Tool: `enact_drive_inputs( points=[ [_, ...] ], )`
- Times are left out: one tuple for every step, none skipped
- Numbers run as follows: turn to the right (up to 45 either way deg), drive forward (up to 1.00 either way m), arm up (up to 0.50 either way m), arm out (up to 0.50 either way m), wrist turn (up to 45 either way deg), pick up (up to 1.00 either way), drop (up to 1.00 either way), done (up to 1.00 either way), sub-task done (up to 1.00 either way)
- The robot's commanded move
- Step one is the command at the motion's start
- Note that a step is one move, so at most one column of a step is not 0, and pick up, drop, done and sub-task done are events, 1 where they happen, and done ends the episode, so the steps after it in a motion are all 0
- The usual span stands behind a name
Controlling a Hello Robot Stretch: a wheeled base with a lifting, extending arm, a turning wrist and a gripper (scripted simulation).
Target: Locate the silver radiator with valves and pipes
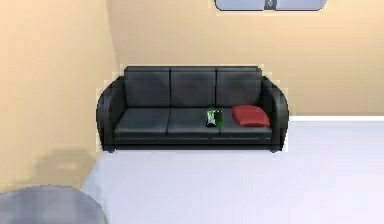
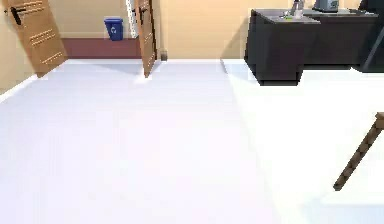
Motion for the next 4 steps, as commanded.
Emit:
enact_drive_inputs(
  points=[
    [45.0, 0.00, 0.00, 0.00, 0.0, 0.00, 0.00, 0.00, 0.00],
    [45.0, 0.00, 0.00, 0.00, 0.0, 0.00, 0.00, 0.00, 0.00],
    [42.0, 0.00, 0.00, 0.00, 0.0, 0.00, 0.00, 0.00, 0.00],
    [0.0, 0.25, 0.00, 0.00, 0.0, 0.00, 0.00, 0.00, 0.00]
  ],
)
